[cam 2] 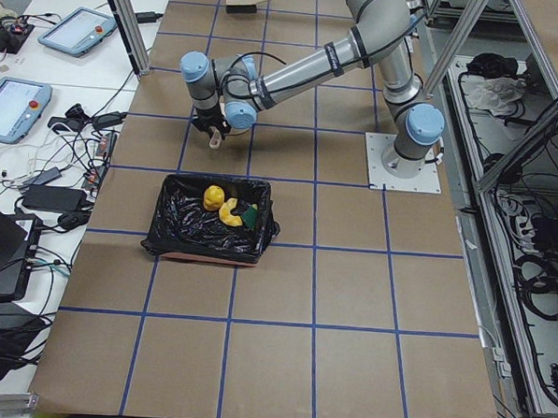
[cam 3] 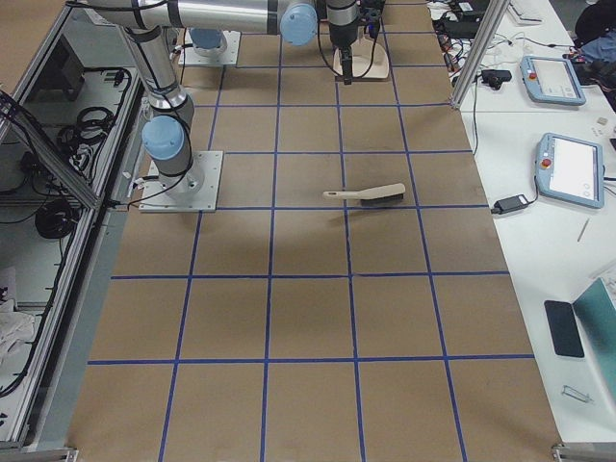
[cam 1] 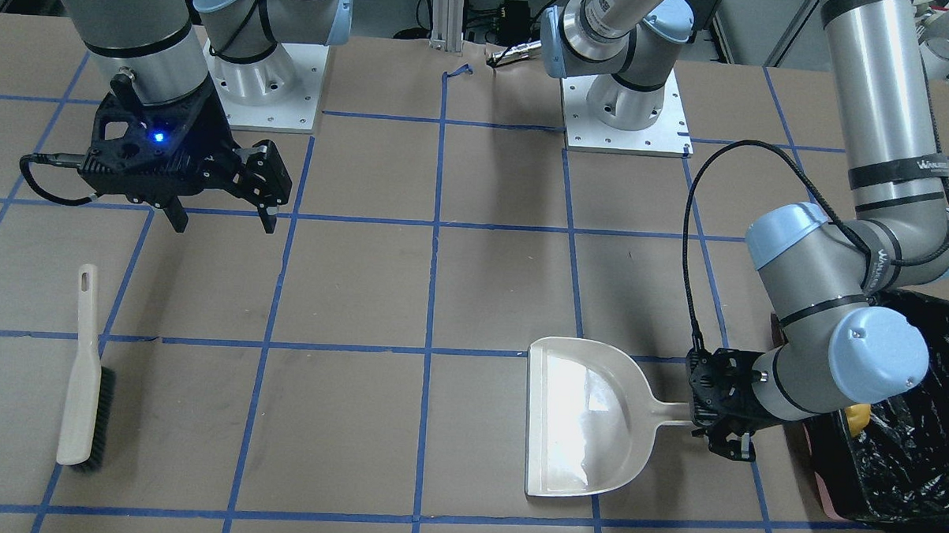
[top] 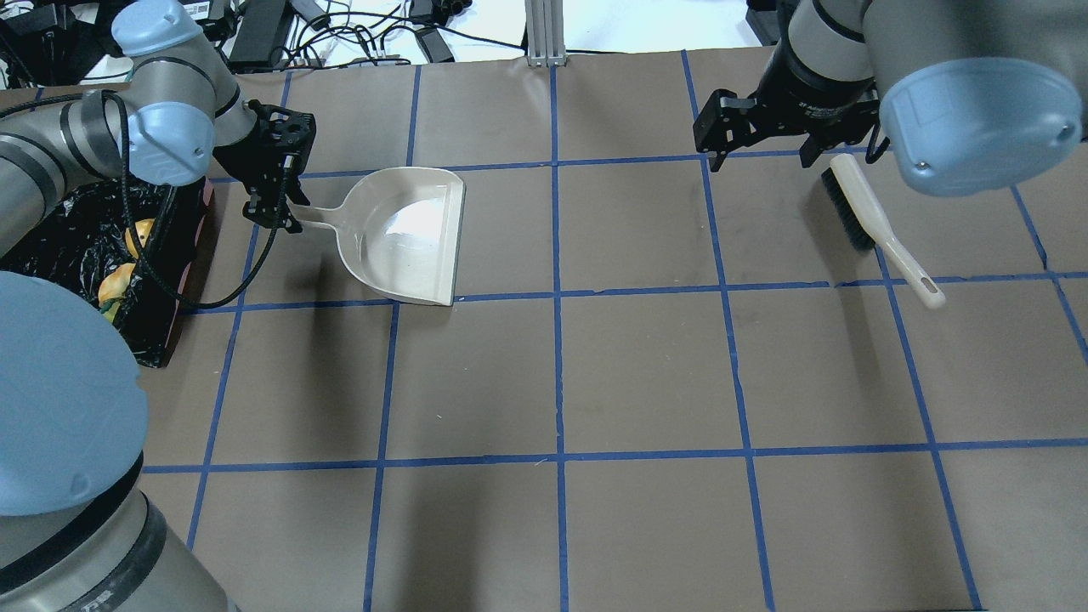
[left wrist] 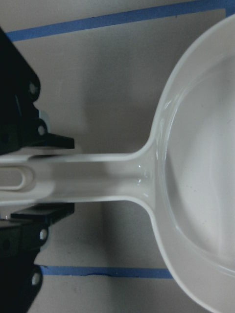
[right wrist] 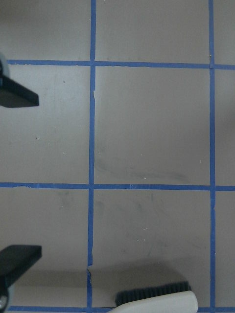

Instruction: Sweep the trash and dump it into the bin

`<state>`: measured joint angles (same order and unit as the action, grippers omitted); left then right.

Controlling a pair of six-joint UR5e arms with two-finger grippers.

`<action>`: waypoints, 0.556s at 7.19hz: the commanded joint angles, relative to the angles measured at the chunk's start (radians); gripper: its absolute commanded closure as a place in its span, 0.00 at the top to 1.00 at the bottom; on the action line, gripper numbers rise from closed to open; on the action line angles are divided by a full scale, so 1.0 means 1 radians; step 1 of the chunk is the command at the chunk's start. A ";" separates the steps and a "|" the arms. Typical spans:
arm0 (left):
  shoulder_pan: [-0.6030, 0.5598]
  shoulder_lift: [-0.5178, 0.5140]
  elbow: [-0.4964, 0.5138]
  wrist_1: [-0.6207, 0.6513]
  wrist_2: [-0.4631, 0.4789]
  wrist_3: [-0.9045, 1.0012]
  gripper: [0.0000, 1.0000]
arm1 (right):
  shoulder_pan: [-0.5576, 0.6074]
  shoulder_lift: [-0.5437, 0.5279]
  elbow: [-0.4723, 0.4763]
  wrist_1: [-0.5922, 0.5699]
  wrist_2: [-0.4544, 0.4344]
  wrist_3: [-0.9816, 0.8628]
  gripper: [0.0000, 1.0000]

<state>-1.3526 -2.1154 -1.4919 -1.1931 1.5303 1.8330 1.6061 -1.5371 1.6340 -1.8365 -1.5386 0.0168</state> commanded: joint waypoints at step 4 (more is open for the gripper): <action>-0.005 0.133 0.028 -0.103 0.007 -0.094 0.74 | 0.000 0.000 0.000 -0.003 0.000 0.000 1.00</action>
<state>-1.3557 -2.0318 -1.4709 -1.2492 1.5425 1.7863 1.6061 -1.5371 1.6337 -1.8385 -1.5386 0.0169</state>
